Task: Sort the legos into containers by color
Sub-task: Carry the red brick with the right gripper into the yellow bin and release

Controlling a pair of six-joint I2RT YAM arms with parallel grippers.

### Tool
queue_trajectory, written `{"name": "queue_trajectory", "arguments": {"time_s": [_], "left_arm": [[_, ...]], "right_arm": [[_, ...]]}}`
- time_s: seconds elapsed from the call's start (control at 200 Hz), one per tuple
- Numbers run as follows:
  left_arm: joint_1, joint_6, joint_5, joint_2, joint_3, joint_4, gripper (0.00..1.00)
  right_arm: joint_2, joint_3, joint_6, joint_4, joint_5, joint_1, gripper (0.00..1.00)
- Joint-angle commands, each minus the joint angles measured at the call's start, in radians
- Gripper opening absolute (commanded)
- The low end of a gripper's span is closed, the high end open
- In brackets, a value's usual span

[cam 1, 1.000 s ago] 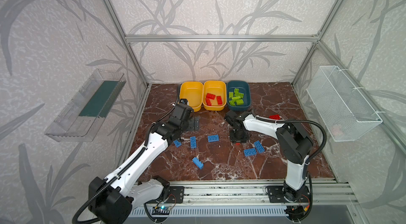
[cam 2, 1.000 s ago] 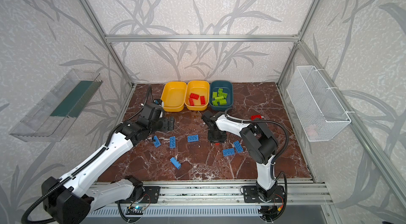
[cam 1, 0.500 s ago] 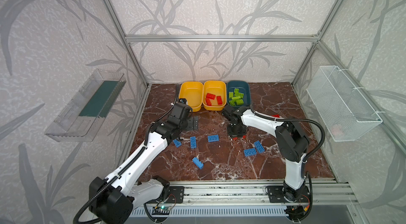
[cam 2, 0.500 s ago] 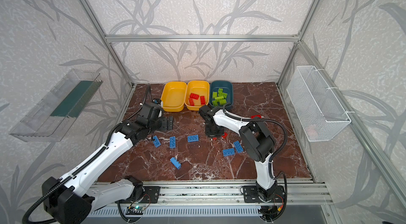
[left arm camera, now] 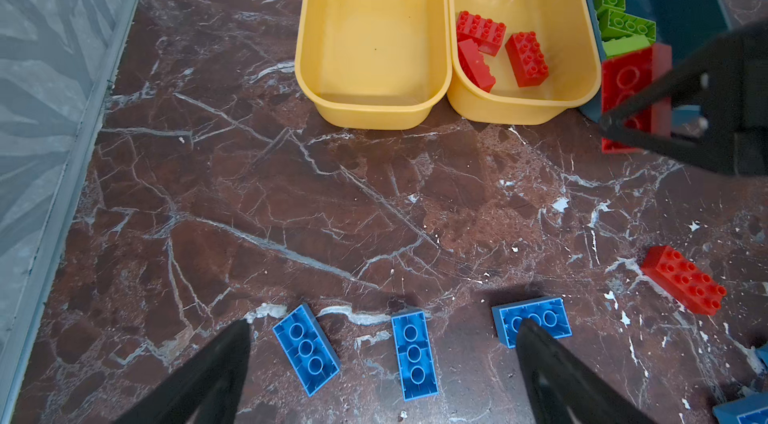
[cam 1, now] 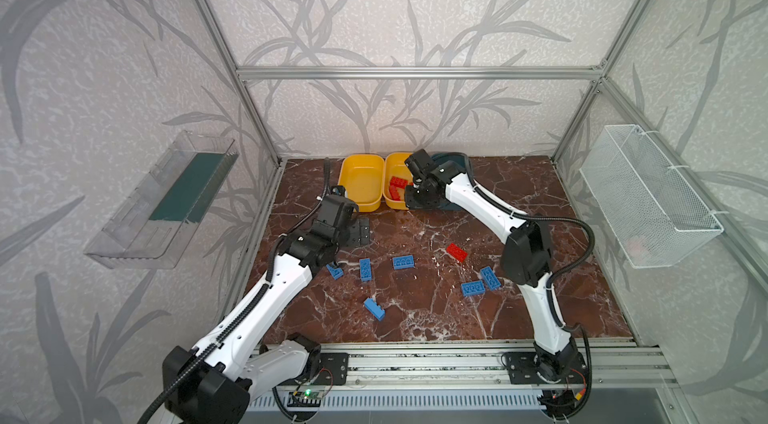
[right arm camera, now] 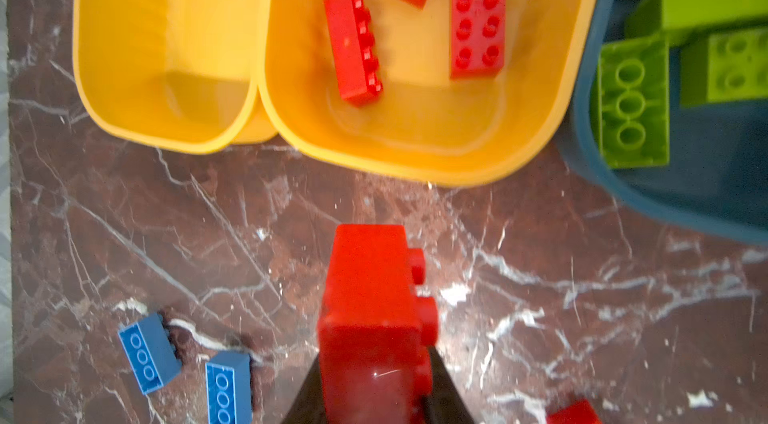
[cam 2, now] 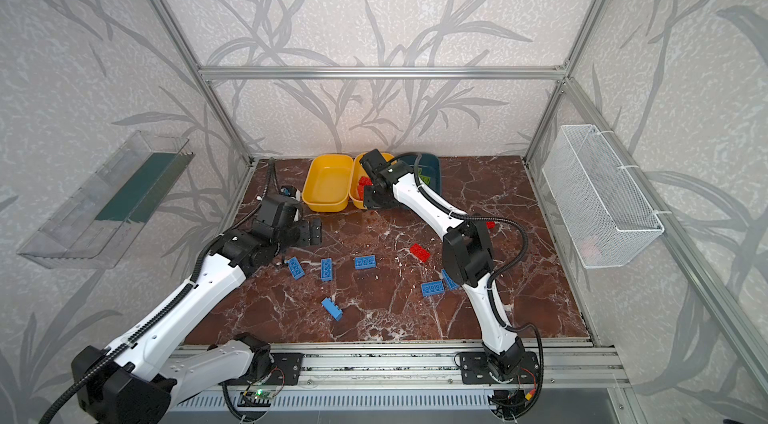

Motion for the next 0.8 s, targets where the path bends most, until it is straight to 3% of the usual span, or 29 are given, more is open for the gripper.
{"name": "queue_trajectory", "arguments": {"time_s": [0.0,0.175,0.345,0.435,0.595,0.795], "left_arm": [[0.006,-0.042,-0.027,-0.052,0.009,-0.047,0.99],[0.007,-0.068,-0.048,-0.104,0.012,-0.092,0.99],[0.007,-0.088,-0.076,-0.135,0.03,-0.126,0.99],[0.007,-0.097,-0.074,-0.144,0.032,-0.14,0.99],[0.007,-0.101,-0.058,-0.147,0.039,-0.131,0.99],[0.007,-0.103,-0.033,-0.117,0.051,-0.086,0.99]], "right_arm": [[0.113,0.16,-0.045,-0.041,-0.063,-0.041,0.14],[0.278,0.385,-0.047,0.022,-0.144,-0.075,0.15],[0.326,0.387,-0.028,0.171,-0.155,-0.088,0.19],[0.351,0.409,-0.008,0.2,-0.175,-0.101,0.33],[0.349,0.441,-0.038,0.234,-0.221,-0.105,0.68],[0.275,0.437,-0.101,0.186,-0.223,-0.106,0.72]]}}
